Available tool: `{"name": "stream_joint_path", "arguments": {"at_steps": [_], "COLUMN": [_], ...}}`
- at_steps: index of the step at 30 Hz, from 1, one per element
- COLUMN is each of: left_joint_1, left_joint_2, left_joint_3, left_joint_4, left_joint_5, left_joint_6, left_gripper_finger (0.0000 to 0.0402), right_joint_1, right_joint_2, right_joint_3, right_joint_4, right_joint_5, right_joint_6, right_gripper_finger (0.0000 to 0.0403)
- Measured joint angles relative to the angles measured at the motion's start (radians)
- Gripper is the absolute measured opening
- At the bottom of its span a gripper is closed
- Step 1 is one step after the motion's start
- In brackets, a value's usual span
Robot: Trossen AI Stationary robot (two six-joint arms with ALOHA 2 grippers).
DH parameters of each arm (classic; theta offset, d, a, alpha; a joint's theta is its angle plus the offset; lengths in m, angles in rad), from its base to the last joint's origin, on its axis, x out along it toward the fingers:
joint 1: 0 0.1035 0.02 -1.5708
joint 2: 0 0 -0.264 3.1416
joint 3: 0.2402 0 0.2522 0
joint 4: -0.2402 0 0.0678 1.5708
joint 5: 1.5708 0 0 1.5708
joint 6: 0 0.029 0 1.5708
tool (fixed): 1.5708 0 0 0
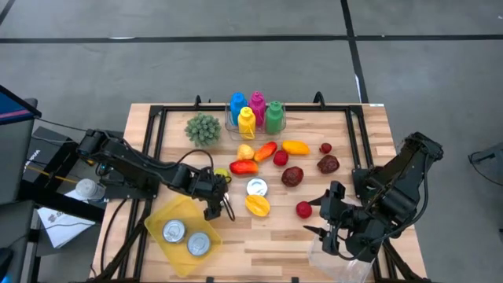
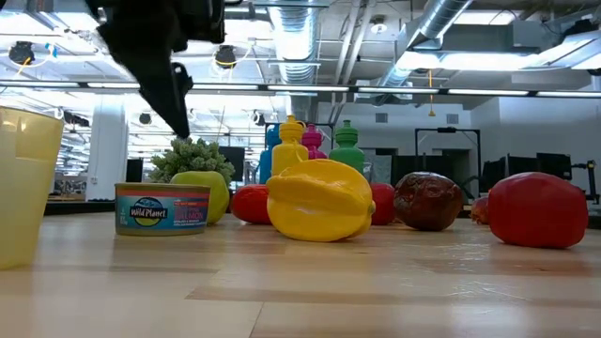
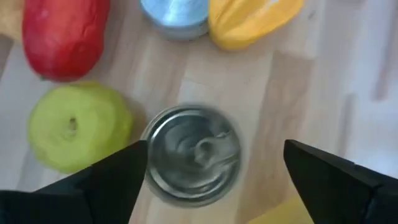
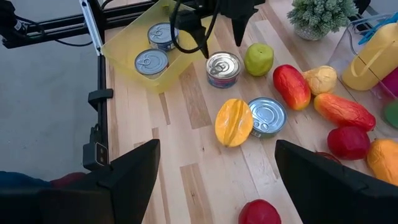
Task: Pick & Place Food Item
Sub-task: Put the blue and pink tuna can into the yellow bin
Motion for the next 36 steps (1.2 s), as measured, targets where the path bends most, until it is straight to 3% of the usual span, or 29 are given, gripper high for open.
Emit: {"name": "stream_joint_path", "arguments": {"at_steps": [9,17,28,36], "left_joint_1": [0.002,0.041,0.219,0.210], "left_joint_2": [0.000,0.000,0.000,0.033], "left_joint_3": [-0.129,-0.169,-0.169,-0.165], "left_joint_4": [-0.004,-0.026,-0.027,-0.004], "left_joint_5": [-0.012,0.013,0.095,0.134], "left_joint_6": [-0.100,-0.107,-0.179,-0.158], "left_gripper_finger": [0.0358,0.0347,0.0260,0.0209], "right_joint_1": [0.000,-0.013,-0.047,-0.029], "right_joint_2": [0.000,0.000,0.000,0.000], "right_joint_3": [0.000,0.000,0.000,0.001], "right_joint_4": [0.000,0.000,-0.003,-0.012], "right_joint_5": [0.000,0.000,-0.002,-0.003], "right_joint_6": [0.000,-0.001,-0.003,-0.003], "right_gripper_finger": [0.0312,0.0312,0.0312,0.0312]}}
